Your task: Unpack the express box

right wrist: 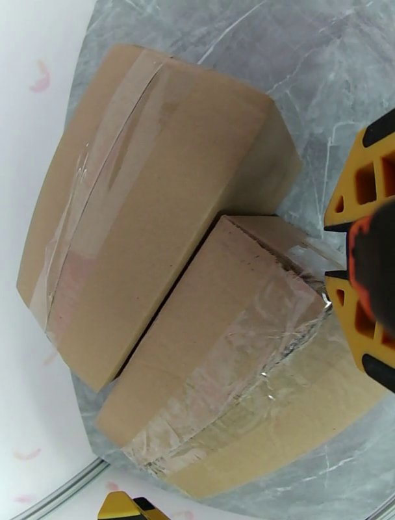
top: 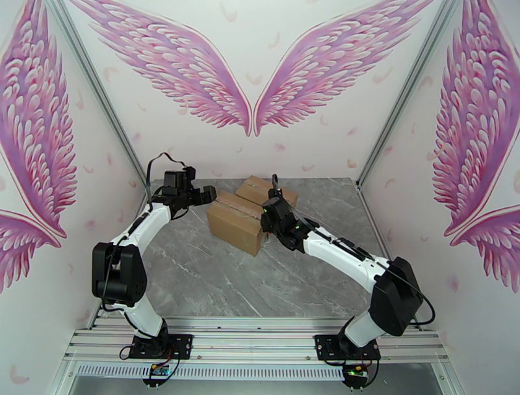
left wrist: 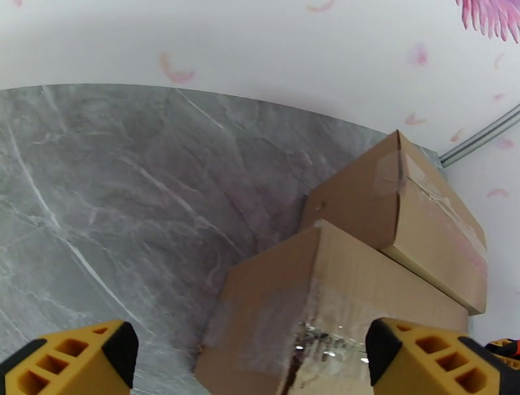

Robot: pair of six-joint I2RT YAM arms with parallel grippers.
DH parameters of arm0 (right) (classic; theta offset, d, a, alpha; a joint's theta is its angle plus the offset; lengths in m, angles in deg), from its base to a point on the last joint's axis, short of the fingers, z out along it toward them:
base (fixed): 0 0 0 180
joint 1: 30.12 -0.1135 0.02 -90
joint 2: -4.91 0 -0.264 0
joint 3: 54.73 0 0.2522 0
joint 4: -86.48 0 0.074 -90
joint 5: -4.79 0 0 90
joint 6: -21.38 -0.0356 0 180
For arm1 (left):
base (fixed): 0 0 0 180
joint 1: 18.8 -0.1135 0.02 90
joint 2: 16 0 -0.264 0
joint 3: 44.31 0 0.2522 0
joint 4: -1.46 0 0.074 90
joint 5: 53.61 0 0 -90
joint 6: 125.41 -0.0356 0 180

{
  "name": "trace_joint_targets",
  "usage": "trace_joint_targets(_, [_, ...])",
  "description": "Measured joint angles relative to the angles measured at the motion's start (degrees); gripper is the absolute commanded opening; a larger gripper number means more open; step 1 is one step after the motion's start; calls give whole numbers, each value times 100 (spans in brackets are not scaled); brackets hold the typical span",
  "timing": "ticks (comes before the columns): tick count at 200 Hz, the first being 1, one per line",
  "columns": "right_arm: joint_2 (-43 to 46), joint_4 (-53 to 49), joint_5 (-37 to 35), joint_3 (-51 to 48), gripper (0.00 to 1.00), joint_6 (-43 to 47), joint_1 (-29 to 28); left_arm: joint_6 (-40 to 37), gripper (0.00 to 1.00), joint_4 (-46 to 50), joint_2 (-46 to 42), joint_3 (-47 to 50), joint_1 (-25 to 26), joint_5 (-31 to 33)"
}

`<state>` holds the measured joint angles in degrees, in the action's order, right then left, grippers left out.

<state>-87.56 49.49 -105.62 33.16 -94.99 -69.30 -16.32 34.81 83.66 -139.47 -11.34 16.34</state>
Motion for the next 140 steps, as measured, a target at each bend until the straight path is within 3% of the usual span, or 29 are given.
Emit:
trace_joint_targets(38, [-352, -15, 17, 267, 0, 120, 2, 87, 95, -201, -85, 514, 140, -463])
trace_joint_targets(69, [-514, -66, 114, 474, 0, 299, 2, 85, 95, -310, -444, 1305, 304, -448])
trace_joint_targets(140, [-1163, 2, 476, 1228, 0, 745, 111, 643, 97, -330, -3145, 3517, 704, 223])
